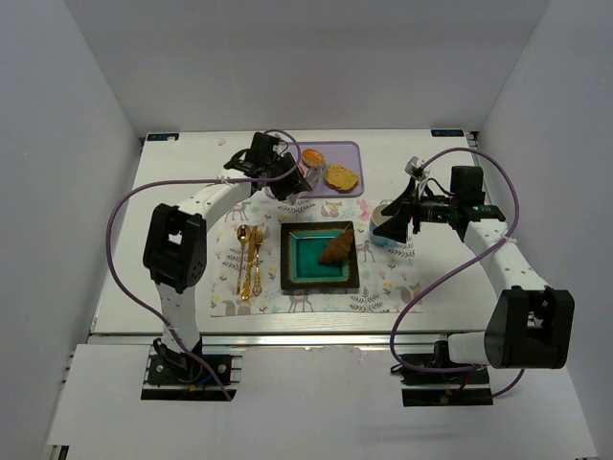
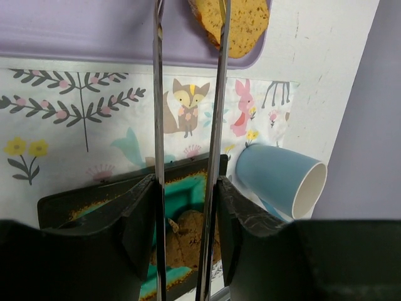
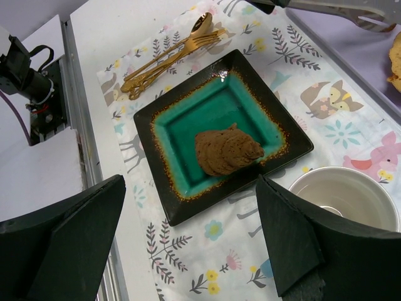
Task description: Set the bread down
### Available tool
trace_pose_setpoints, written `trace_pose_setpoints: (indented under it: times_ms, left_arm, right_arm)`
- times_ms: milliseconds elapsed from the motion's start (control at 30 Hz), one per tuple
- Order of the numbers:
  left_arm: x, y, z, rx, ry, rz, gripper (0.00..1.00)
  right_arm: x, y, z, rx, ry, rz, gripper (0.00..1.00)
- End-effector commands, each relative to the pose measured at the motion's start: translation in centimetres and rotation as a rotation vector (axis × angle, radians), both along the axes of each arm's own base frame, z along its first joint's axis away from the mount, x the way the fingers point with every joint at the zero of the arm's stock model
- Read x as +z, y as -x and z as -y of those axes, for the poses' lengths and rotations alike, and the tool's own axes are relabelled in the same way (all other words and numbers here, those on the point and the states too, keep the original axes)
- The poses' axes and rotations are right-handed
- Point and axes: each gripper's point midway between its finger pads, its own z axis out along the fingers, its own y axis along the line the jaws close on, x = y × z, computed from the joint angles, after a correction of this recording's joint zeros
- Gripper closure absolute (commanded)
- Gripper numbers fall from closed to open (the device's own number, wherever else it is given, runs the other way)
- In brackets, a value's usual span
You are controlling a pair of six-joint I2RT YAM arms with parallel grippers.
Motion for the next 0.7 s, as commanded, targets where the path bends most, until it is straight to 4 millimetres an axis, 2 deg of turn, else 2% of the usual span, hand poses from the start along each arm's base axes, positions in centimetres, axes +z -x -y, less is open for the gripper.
trace_pose_setpoints:
  times_ms: [0, 233, 367, 500, 600, 633, 667]
  left_arm:
    - [2.0, -1.0, 0.7, -0.023, 0.03, 0.044, 0.5]
    - [1.1, -1.8, 1.0, -0.035, 0.02, 0.029, 0.51]
    - [0.8, -1.7, 1.6, -0.054, 0.042, 0.021, 0.6]
    - [1.1, -1.2, 1.9, -0.076, 0.073, 0.016, 0.75]
    - [1.6, -0.5, 1.9, -0.085, 0.09, 0.02, 0.82]
    - [1.9, -0.4, 2.0, -0.091, 0.098, 0.022, 0.87]
    - [2.9, -0.2, 2.0, -0.093, 0.113, 0.043, 0.89]
  right_arm:
    - [1.0, 0.1, 0.0, 0.012, -0.02, 0.035, 0.11]
    - [0.9, 0.1, 0.0, 0.009, -0.019, 0.037, 0.11]
    - [1.0, 0.0, 0.0, 0.009, -0.019, 0.037, 0.11]
    - [1.0, 0.0, 0.1, 0.007, -0.019, 0.038, 0.11]
    - [1.1, -0.1, 0.0, 0.007, -0.021, 0.039, 0.11]
    - [1.1, -0.1, 0.0, 0.008, -0.022, 0.039, 0.11]
    - [1.2, -0.1, 0.0, 0.01, -0.023, 0.04, 0.11]
